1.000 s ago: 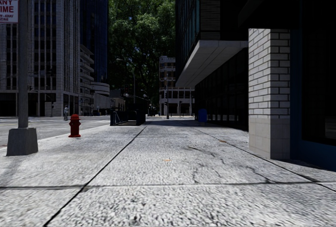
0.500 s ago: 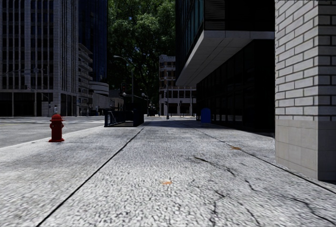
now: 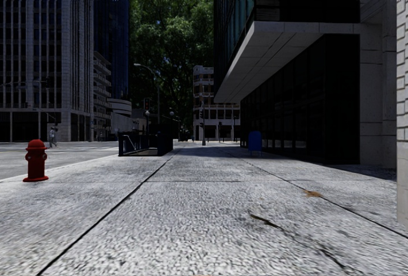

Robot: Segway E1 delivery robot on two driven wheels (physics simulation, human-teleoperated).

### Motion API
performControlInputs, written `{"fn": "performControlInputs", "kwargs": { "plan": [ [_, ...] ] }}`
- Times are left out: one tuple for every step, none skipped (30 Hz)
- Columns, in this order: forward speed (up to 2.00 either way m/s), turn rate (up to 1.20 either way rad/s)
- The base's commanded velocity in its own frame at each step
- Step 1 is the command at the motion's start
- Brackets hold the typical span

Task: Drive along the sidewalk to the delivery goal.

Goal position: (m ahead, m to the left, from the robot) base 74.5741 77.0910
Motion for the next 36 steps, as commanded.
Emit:
{"fn": "performControlInputs", "kwargs": {
  "plan": [
    [2.00,0.00],
    [2.00,0.00],
    [2.00,0.00],
    [2.00,0.00],
    [2.00,0.00],
    [2.00,0.00],
    [2.00,0.00],
    [2.00,0.00],
    [2.00,0.00],
    [2.00,0.00],
    [2.00,0.00],
    [2.00,0.00],
    [2.00,0.00],
    [2.00,0.00],
    [2.00,0.00],
    [2.00,0.00],
    [2.00,0.00],
    [2.00,0.00],
    [2.00,0.00],
    [2.00,0.00],
    [2.00,0.00],
    [2.00,0.00],
    [2.00,0.00],
    [2.00,0.00],
    [2.00,0.00],
    [2.00,0.00],
    [2.00,0.00],
    [2.00,0.00],
    [2.00,0.00],
    [2.00,0.00],
    [2.00,0.00],
    [2.00,0.00],
    [2.00,0.00],
    [2.00,0.00],
    [2.00,0.00],
    [2.00,0.00]
  ]
}}
